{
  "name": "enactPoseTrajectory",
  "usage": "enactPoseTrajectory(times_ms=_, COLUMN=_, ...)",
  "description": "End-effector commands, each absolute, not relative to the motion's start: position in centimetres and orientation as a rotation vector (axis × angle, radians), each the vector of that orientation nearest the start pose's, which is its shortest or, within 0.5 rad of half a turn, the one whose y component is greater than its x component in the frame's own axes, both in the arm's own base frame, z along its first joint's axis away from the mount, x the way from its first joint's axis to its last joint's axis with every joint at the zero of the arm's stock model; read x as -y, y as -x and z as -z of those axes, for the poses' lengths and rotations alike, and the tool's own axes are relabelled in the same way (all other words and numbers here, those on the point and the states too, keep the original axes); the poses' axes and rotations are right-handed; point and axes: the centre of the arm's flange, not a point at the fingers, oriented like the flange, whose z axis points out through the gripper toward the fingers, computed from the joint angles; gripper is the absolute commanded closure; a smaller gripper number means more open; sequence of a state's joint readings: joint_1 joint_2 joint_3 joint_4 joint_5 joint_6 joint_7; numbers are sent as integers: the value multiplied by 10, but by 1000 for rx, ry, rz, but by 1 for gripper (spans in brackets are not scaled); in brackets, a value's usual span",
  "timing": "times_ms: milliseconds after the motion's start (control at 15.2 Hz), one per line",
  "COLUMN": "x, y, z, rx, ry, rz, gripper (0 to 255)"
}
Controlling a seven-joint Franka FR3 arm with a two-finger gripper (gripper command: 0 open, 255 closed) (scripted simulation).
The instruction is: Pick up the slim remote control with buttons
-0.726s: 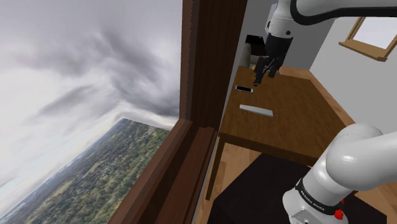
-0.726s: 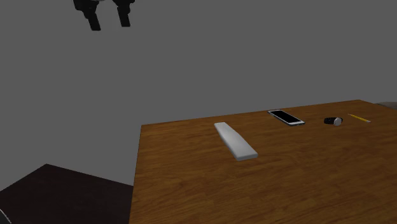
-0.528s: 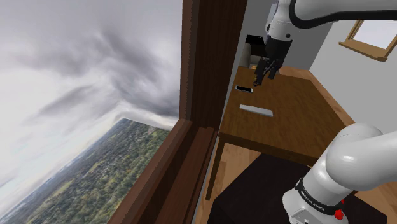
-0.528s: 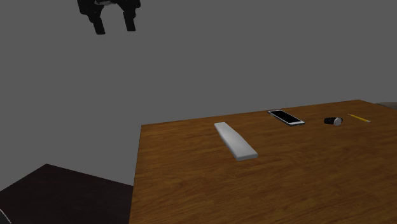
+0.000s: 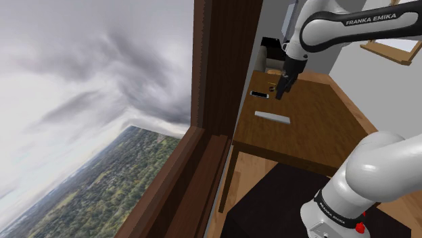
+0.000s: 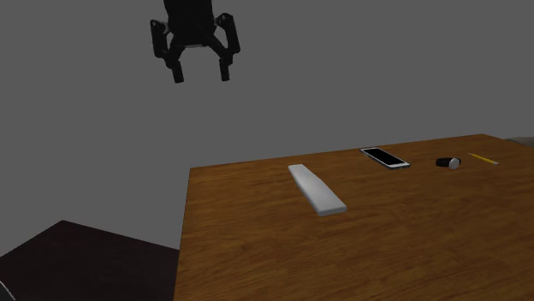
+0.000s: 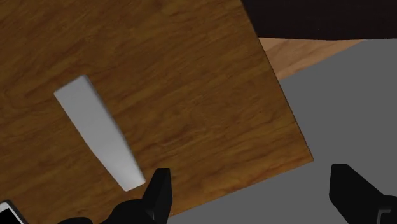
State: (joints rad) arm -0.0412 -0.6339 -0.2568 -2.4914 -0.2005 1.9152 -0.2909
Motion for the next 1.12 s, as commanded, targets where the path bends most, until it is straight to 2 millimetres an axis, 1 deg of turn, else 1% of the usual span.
enactPoseTrajectory(times_ms=0, x=150, y=-351, z=-477, rx=226, ry=3181, rz=51, gripper=0)
enactPoseTrajectory(times_ms=528, x=228, y=-378, z=-408, rx=454, ry=3142, rz=29, gripper=0)
enactPoseTrajectory(times_ms=1056, x=301, y=-415, z=-339, rx=678, ry=3088, rz=7, gripper=0)
